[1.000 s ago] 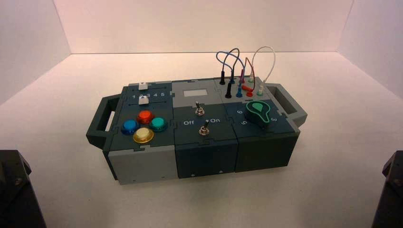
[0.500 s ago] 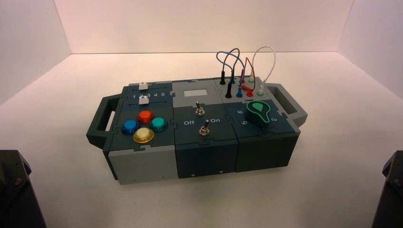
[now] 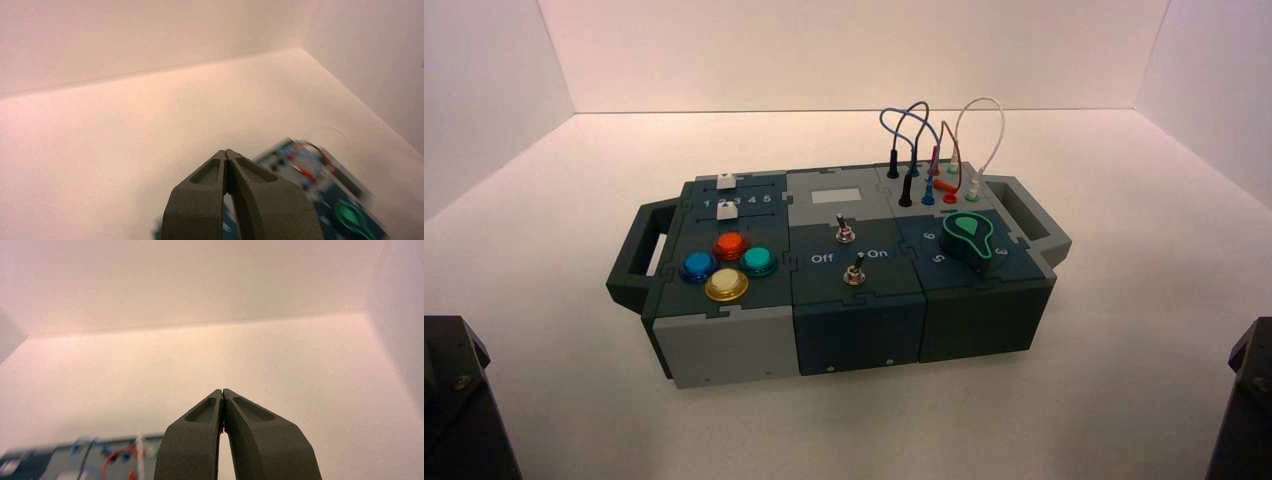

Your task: Pull the white wire.

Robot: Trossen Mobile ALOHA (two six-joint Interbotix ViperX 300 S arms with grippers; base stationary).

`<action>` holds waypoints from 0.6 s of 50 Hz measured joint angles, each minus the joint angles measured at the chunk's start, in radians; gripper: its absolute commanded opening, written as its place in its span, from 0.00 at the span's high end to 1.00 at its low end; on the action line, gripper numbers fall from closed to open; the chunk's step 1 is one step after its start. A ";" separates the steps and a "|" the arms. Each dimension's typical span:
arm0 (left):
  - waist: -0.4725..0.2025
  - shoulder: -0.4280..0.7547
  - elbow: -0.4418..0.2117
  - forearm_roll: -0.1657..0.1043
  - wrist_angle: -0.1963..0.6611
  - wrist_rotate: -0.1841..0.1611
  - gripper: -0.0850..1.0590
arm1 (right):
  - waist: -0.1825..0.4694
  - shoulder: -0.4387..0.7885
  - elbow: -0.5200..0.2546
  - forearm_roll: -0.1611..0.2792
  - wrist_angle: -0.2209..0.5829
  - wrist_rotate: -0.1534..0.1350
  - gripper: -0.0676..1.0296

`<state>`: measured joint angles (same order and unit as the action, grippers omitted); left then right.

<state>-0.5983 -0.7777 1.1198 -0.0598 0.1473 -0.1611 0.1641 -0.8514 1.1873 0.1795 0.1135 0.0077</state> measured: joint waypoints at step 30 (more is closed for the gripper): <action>-0.198 0.253 -0.083 -0.020 0.106 -0.061 0.95 | 0.126 0.202 -0.083 0.135 0.408 -0.005 0.54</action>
<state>-0.7961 -0.5246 1.0370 -0.0798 0.2531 -0.2224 0.2899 -0.6489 1.1045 0.3145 0.5216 0.0031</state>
